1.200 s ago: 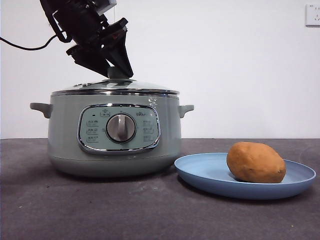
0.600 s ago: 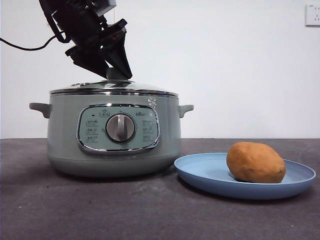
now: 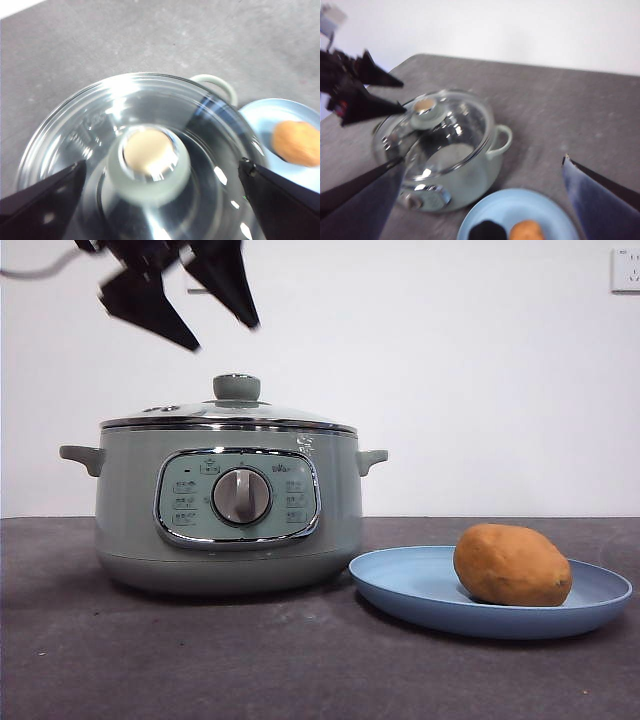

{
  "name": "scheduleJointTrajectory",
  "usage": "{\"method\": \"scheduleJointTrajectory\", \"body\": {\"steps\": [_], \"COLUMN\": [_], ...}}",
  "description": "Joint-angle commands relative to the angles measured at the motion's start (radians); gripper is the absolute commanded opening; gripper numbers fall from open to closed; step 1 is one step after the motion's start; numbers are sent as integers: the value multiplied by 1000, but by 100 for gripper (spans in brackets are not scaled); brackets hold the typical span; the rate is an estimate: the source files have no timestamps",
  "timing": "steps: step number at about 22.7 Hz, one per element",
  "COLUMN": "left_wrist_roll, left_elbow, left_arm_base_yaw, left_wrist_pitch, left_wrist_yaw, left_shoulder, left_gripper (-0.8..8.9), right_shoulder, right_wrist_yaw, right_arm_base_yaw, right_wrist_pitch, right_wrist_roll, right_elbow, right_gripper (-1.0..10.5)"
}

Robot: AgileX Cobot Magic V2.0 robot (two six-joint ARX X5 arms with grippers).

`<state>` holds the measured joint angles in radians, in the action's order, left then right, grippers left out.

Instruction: Take the potato out from the steamer,put the potato on the plate,close the lid

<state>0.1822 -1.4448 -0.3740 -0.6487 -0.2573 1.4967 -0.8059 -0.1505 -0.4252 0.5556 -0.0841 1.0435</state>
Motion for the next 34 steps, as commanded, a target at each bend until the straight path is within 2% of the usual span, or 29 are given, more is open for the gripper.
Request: {"method": "scheduleJointTrajectory", "body": {"steps": [1, 8, 9, 10, 12, 13, 34], "left_wrist_roll": [-19, -33, -33, -32, -32, -32, -32], "left_elbow": [-3, -3, -3, -3, -3, -3, -3], "left_arm_base_yaw": [0, 0, 0, 0, 0, 0, 0], "left_wrist_pitch": [-82, -439, -480, -504, -526, -528, -525], "left_wrist_yaw": [-6, -18, -45, -76, -126, -142, -138], "left_shoulder": [-77, -315, -338, -352, -373, -375, -375], "left_gripper": [569, 559, 487, 361, 27, -6, -4], "right_shoulder": [-2, -10, -10, -10, -10, -10, -9], "right_wrist_yaw": [-44, -256, -285, -301, -306, -305, -289], "right_arm_base_yaw": [-2, -2, -2, -2, -2, -2, -1], "right_wrist_pitch": [35, 271, 302, 324, 362, 369, 366], "right_wrist_roll": [-28, -84, -84, -84, -83, -82, -80], "right_elbow": [2, 2, 2, 2, 2, 2, 2], "right_gripper": [566, 562, 538, 460, 136, -26, 1]}}
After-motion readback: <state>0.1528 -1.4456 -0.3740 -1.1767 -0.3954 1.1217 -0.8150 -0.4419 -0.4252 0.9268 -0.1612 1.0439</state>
